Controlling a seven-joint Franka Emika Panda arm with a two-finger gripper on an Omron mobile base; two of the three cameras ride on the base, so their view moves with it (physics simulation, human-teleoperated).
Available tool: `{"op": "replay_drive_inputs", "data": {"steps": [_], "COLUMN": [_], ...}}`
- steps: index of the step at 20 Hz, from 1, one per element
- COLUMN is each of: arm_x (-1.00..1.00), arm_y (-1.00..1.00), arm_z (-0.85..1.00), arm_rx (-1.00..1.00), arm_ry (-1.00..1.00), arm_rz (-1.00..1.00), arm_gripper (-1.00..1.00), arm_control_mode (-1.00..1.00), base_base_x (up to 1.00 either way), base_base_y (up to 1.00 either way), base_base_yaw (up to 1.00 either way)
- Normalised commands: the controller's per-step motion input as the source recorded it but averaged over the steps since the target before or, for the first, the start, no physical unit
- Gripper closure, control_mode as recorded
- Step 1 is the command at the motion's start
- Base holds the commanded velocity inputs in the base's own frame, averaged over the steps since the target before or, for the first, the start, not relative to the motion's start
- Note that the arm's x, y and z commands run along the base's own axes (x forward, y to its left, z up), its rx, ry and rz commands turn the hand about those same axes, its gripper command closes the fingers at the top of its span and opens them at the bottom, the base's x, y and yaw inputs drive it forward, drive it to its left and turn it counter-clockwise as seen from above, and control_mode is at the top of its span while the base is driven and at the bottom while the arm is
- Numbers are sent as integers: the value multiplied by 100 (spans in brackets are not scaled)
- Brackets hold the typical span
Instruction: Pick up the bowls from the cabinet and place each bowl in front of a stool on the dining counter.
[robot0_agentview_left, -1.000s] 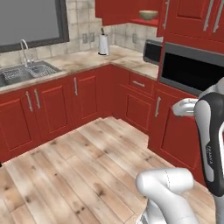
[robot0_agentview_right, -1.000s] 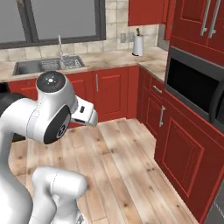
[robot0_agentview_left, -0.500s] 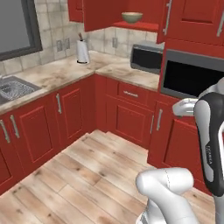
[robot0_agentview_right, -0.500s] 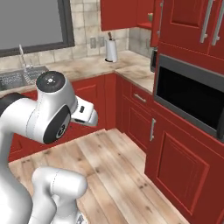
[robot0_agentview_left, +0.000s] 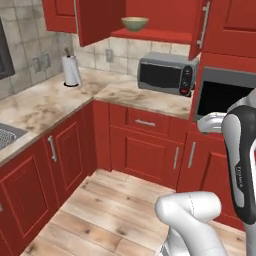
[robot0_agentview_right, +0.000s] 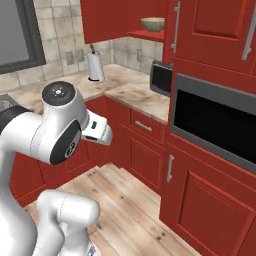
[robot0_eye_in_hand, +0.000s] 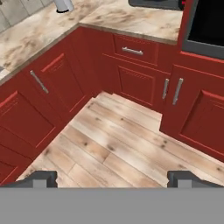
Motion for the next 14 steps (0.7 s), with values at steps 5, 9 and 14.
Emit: {"op": "replay_drive_inputs", "data": {"steps": [5,9,14], "arm_x": [0,0,0], "arm_y": [0,0,0], "arm_z": [0,0,0], "arm_rx": [0,0,0], "arm_ry": [0,0,0], "arm_rz": [0,0,0], "arm_gripper": [-100,-100,-100], "arm_control_mode": [100,100,100], "base_base_x": [90,65,60], "base_base_y": [59,53,45], "base_base_yaw": [-39,-31,-23]}}
